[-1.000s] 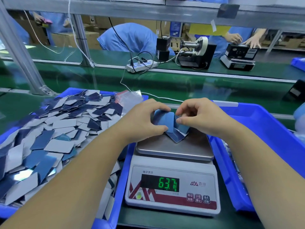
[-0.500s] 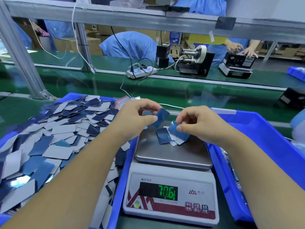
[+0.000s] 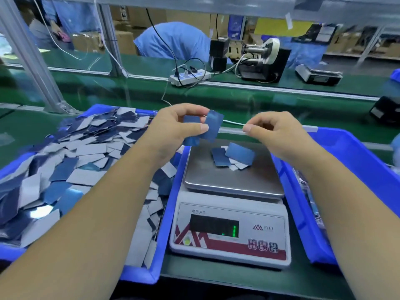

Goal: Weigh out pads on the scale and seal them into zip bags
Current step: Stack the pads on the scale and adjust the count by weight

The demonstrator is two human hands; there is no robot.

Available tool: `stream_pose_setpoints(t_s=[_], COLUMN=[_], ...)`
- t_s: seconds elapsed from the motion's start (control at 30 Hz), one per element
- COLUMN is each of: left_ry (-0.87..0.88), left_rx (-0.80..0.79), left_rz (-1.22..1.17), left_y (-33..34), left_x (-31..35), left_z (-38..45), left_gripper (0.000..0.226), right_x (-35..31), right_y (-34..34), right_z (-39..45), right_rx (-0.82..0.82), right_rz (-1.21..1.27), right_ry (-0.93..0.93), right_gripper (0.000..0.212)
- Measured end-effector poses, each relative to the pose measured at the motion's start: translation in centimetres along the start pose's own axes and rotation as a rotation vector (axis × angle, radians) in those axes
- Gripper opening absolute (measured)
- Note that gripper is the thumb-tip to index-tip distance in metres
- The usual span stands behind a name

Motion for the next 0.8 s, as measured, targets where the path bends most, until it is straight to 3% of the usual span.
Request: stream_pose_setpoints(t_s=[0.13,0.3,0.4,0.5,0.6,0.67,0.73,0.8], left_ry=[0.001,0.014,0.013,-0.012,-0.067,-0.130,-0.202,-0.311], left_rx=[-0.111,-0.179,-0.208,-0.173,-0.037,0.081,0.189,0.210], left_rz=[0.159,0.193,0.192,0.130,0.161,0.308,0.606,0.897], left_y=[1.3,2.3,2.8,2.3,-0.2,-2.0,-3.5,-4.2], left_x=[-0.4,-0.5,-0.6,-0.3,0.0,-0.3,-0.7,-1.1], left_z=[-0.4,-0.7,-0.9,-0.8,-0.1,0.2,0.2,0.1], left_gripper=[0.032,0.032,0.030,0.024,0.021,0.017,0.009,0.018], right_x=[-1.0,-1.8,-1.8,-1.6,-1.1,-0.9,-0.8,-0.7], right_y=[0.8,2.1,2.4,1.8,1.2,1.5,1.8,2.0], right_z=[-0.4,-0.9,-0.9,-0.7,-0.4,-0.4,-0.5,-0.7], right_rx=[-0.120,-0.246,-0.236,-0.178,-0.158,-0.176,-0.181,-0.198], right_rz=[0.236,0.327,0.334,0.429,0.412,0.269,0.045,-0.122], right_ry=[-0.003,-0.108,-0.132,-0.102,-0.077,-0.060,-0.070,-0.064], right_gripper=[0.036,0.006,0.015,0.015,0.021,0.018,0.013,0.010])
Point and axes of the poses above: each hand's wrist, its own z-axis towards the middle knuckle, its own y-axis out of the palm, x = y × z, the point moved 5 cm from there along z, towards the middle knuckle, and after that the axes turned 2 degrees about -z, right-handed, at the moved point
